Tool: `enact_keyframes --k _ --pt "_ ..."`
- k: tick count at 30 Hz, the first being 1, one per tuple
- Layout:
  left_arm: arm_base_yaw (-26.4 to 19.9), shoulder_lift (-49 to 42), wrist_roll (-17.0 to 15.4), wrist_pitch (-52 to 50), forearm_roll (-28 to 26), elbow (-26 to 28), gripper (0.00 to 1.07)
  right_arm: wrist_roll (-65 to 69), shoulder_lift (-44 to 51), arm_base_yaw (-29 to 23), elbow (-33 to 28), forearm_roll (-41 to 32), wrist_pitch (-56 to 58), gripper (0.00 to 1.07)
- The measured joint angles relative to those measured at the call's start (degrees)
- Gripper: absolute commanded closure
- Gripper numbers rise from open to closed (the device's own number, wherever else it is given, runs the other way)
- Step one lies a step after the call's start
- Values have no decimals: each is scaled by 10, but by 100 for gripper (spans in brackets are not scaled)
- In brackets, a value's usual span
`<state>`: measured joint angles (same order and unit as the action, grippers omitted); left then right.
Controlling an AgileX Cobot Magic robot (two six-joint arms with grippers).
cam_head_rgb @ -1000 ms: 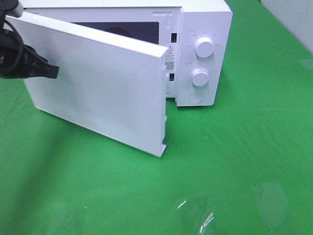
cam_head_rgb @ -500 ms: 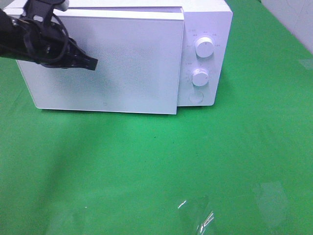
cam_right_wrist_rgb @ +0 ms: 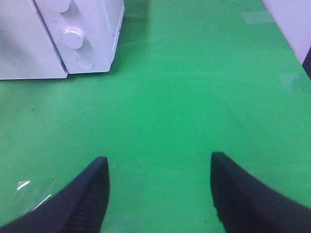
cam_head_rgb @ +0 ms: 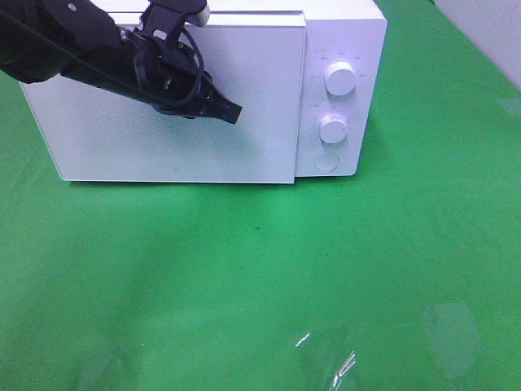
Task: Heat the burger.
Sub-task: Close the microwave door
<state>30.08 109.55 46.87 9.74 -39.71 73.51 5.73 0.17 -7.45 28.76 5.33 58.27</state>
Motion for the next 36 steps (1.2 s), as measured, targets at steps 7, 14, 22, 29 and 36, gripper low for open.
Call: enact_keyframes --k 7,14,22,29,36 --pt "34 45 -27 -2 -14 68 106 0 0 0 0 0 0 50" --pt "55 69 -26 9 7 97 106 0 0 0 0 0 0 50" --pt "54 52 -13 62 32 104 106 0 0 0 0 0 0 50" --pt "45 3 -78 131 100 112 106 0 0 0 0 0 0 50" --pt "45 -32 -256 269 250 113 106 0 0 0 0 0 0 50"
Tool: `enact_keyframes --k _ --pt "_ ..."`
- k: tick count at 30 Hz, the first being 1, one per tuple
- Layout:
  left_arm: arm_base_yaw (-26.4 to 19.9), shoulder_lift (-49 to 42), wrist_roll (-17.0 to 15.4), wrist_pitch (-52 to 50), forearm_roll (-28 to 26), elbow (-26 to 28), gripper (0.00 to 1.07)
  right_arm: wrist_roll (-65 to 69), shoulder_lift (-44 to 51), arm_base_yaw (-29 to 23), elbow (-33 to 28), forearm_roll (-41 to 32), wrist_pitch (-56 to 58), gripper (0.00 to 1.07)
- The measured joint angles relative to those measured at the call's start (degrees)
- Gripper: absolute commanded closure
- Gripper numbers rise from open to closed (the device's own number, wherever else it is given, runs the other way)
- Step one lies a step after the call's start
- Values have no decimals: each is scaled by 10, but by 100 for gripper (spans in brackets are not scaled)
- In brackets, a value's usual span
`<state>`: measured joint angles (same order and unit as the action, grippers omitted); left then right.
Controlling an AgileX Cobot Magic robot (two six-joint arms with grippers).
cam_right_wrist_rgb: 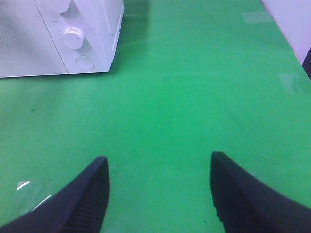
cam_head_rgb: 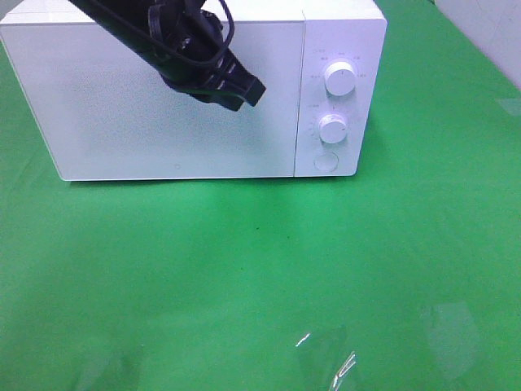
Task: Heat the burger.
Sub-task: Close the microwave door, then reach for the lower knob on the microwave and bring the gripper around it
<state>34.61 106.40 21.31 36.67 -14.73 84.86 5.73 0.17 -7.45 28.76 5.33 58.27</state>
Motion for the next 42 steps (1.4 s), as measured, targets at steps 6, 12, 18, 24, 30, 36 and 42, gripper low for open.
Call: enact_keyframes --k 6,12,18,24,30,36,42 --pt "0 -30 -106 109 88 0 106 0 0 0 0 0 0 50" --pt "-2 -53 -146 205 120 0 106 0 0 0 0 0 0 50" --pt "-16 -56 -156 306 122 -4 106 0 0 0 0 0 0 50" --pt "-66 -57 -156 330 107 -14 106 0 0 0 0 0 0 50" --pt "-117 -74 -158 329 91 -36 106 0 0 0 0 0 0 50" --pt "-172 -133 -158 329 89 -95 106 0 0 0 0 0 0 50" --pt "-215 -258 -158 329 104 -218 106 0 0 0 0 0 0 50"
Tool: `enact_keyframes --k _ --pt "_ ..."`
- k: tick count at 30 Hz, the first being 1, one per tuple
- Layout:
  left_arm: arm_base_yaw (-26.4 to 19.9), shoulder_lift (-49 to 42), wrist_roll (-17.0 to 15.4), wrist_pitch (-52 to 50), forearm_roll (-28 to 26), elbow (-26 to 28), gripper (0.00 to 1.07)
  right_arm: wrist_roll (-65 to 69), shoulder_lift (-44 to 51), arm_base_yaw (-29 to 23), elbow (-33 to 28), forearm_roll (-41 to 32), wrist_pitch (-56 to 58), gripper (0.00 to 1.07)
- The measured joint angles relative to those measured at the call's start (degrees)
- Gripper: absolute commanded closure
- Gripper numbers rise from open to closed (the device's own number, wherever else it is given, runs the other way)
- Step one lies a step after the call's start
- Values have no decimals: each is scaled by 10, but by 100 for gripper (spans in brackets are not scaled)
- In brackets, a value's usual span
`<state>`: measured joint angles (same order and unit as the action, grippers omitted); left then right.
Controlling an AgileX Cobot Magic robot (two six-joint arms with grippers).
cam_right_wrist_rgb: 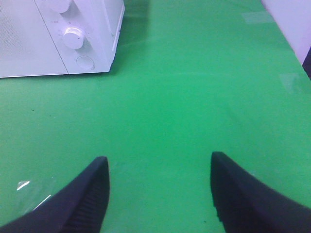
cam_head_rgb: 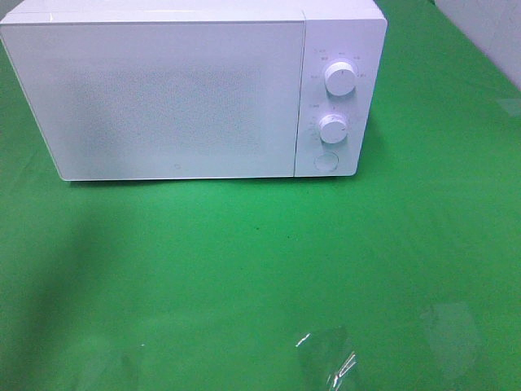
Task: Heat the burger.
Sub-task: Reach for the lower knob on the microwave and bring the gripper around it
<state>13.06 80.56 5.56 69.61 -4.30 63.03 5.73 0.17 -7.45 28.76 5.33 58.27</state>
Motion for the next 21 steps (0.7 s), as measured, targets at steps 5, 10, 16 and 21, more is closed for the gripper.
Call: enact_keyframes --k 5,10,16,21 --pt "-1 -80 0 -7 1 -73 106 0 0 0 0 0 0 50" --pt "-1 -181 0 -37 1 -179 106 0 0 0 0 0 0 50" --pt "-1 -300 0 -52 1 -276 106 0 0 0 0 0 0 50" --pt "-1 -409 0 -71 1 -328 106 0 0 0 0 0 0 50"
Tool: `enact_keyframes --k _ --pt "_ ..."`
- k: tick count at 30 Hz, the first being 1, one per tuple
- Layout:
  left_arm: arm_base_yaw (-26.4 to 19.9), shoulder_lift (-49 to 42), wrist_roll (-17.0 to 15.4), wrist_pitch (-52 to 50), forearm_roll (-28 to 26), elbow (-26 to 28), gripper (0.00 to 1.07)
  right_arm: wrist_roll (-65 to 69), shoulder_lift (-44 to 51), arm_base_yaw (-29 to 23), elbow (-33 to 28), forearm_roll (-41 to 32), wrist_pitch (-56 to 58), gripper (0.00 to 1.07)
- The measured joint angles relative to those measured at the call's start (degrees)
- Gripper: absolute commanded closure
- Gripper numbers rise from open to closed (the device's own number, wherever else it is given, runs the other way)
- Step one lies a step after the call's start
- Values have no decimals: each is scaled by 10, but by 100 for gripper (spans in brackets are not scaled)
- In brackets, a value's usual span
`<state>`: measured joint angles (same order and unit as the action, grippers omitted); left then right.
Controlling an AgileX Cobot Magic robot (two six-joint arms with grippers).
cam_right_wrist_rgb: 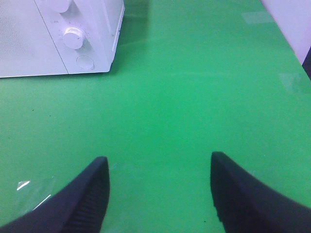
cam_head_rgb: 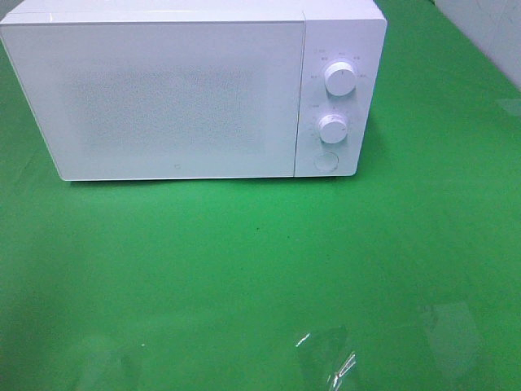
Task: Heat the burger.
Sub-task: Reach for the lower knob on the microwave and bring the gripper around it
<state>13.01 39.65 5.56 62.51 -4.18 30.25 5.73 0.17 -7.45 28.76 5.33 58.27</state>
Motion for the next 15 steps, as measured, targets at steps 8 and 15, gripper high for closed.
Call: enact_keyframes --k 8,15 --pt "0 -194 0 -23 -7 -14 106 0 0 0 0 0 0 50" --pt "-1 -358 1 -23 -6 -14 106 0 0 0 0 0 0 50"
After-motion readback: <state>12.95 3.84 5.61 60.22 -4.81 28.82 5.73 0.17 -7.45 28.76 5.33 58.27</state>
